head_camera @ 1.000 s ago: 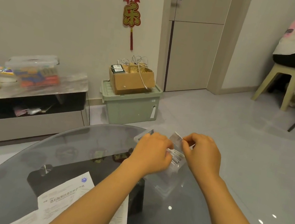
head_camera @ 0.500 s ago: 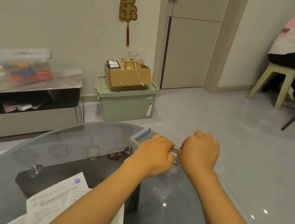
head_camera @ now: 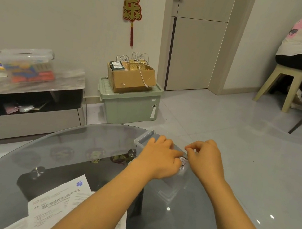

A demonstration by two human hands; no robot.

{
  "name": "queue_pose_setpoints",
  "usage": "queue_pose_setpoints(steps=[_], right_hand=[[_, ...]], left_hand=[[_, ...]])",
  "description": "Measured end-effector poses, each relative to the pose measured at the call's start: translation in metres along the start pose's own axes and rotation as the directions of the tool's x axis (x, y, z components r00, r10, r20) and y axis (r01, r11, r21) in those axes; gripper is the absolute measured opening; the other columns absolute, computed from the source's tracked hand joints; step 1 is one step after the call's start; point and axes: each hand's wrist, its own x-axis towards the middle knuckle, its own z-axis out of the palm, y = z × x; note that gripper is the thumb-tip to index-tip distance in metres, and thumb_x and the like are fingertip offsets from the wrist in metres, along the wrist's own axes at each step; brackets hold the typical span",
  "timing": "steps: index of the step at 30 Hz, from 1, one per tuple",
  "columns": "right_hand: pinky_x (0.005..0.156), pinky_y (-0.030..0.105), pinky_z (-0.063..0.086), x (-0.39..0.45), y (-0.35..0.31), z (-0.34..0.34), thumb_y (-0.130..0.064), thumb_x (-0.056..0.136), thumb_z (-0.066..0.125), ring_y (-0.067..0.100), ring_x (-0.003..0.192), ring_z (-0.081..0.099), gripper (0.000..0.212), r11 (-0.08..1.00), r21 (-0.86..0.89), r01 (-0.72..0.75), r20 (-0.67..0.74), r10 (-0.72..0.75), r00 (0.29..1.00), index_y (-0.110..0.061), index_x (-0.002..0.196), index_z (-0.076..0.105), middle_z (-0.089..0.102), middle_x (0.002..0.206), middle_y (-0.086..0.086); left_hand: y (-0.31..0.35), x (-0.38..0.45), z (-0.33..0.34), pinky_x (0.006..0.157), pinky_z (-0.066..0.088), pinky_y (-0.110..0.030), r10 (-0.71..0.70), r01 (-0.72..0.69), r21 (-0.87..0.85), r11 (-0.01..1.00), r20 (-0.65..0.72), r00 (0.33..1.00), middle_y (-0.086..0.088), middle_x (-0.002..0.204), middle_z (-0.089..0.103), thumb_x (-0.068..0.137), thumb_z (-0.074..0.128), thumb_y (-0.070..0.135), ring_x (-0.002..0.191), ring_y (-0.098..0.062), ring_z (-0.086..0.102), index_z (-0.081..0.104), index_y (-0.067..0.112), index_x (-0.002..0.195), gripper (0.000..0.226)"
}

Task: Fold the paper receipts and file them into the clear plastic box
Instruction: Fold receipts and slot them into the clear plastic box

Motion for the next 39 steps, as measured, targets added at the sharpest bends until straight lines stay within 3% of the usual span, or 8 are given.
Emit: queue_pose_setpoints(steps=[2,5,10,13,20,31,36,39], right_hand=[[0.055,0.010,0.033,0.001,0.004,0.000,-0.012,0.092,0.053,0.004,0.066,0.047,0.018,0.996,0.084,0.027,-0.008,-0.026,1.000,-0.011,0.099,0.069,0.050,0.104,0.006],[0.061,0.010,0.030,0.001,0.008,-0.002,-0.013,0.093,0.052,0.000,0.067,0.045,0.019,0.991,0.123,0.057,0.005,-0.058,0.998,-0.012,0.102,0.068,0.046,0.103,0.004],[0.070,0.021,0.038,-0.009,0.008,-0.010,-0.020,0.093,0.053,0.002,0.067,0.047,0.016,0.988,0.078,0.131,0.033,-0.134,0.990,-0.020,0.102,0.067,0.047,0.103,-0.001],[0.070,0.023,0.042,-0.025,0.001,-0.016,-0.023,0.091,0.055,0.005,0.069,0.049,0.015,0.975,0.067,0.211,0.055,-0.215,0.975,-0.022,0.103,0.065,0.046,0.100,-0.005],[0.077,0.028,0.050,-0.077,-0.029,-0.019,-0.027,0.090,0.057,0.010,0.071,0.056,0.018,0.919,0.093,0.383,0.201,-0.394,0.897,-0.026,0.107,0.062,0.043,0.100,-0.012],[0.078,0.023,0.049,-0.147,-0.038,0.002,-0.038,0.089,0.057,0.004,0.082,0.054,0.025,0.824,0.053,0.565,0.515,-0.507,0.691,-0.031,0.113,0.061,0.045,0.104,-0.016],[0.096,0.024,0.040,-0.157,-0.038,0.013,-0.045,0.083,0.063,0.005,0.115,0.042,0.043,0.751,0.068,0.657,0.699,-0.506,0.505,-0.033,0.123,0.057,0.048,0.126,-0.015],[0.107,0.025,0.029,-0.161,-0.041,0.019,-0.052,0.078,0.066,0.008,0.128,0.030,0.059,0.705,0.083,0.704,0.768,-0.496,0.406,-0.034,0.131,0.049,0.040,0.139,-0.013]], left_hand=[[0.001,0.000,0.000,0.101,0.024,-0.039,-0.009,0.009,-0.010,1.000,0.008,1.000,-0.006,0.133,0.046,0.077,0.009,0.038,0.122,-0.022,0.033,0.045,0.026,0.137,0.072],[-0.001,-0.004,-0.002,0.107,0.019,-0.038,-0.031,0.023,-0.126,0.992,-0.056,0.998,-0.003,0.143,0.041,0.077,0.013,0.036,0.131,-0.021,0.030,0.039,0.022,0.142,0.071],[-0.007,-0.026,-0.011,0.111,0.012,-0.036,-0.072,0.045,-0.220,0.974,-0.113,0.991,0.001,0.144,0.040,0.080,0.015,0.035,0.134,-0.016,0.028,0.040,0.022,0.140,0.067],[-0.007,-0.047,-0.017,0.112,0.010,-0.036,-0.099,0.060,-0.234,0.970,-0.158,0.982,0.003,0.141,0.041,0.094,0.023,0.029,0.132,-0.014,0.027,0.042,0.024,0.139,0.049],[-0.001,-0.121,-0.024,0.111,0.012,-0.033,-0.174,0.125,-0.246,0.961,-0.192,0.966,0.007,0.138,0.042,0.099,0.029,0.025,0.131,-0.012,0.029,0.043,0.027,0.138,0.041],[-0.011,-0.236,0.003,0.117,0.016,-0.041,-0.328,0.344,-0.179,0.922,0.112,0.938,0.014,0.151,0.026,0.094,0.043,0.046,0.140,-0.013,0.021,0.032,0.038,0.141,0.050],[-0.028,-0.253,0.017,0.119,0.011,-0.037,-0.317,0.383,-0.170,0.908,0.317,0.894,0.016,0.158,0.001,0.084,0.059,0.052,0.145,-0.010,0.004,0.011,0.037,0.149,0.082],[-0.037,-0.256,0.019,0.119,0.011,-0.040,-0.297,0.383,-0.153,0.911,0.401,0.867,0.017,0.157,-0.001,0.079,0.064,0.055,0.145,-0.010,0.002,0.008,0.040,0.148,0.091]])
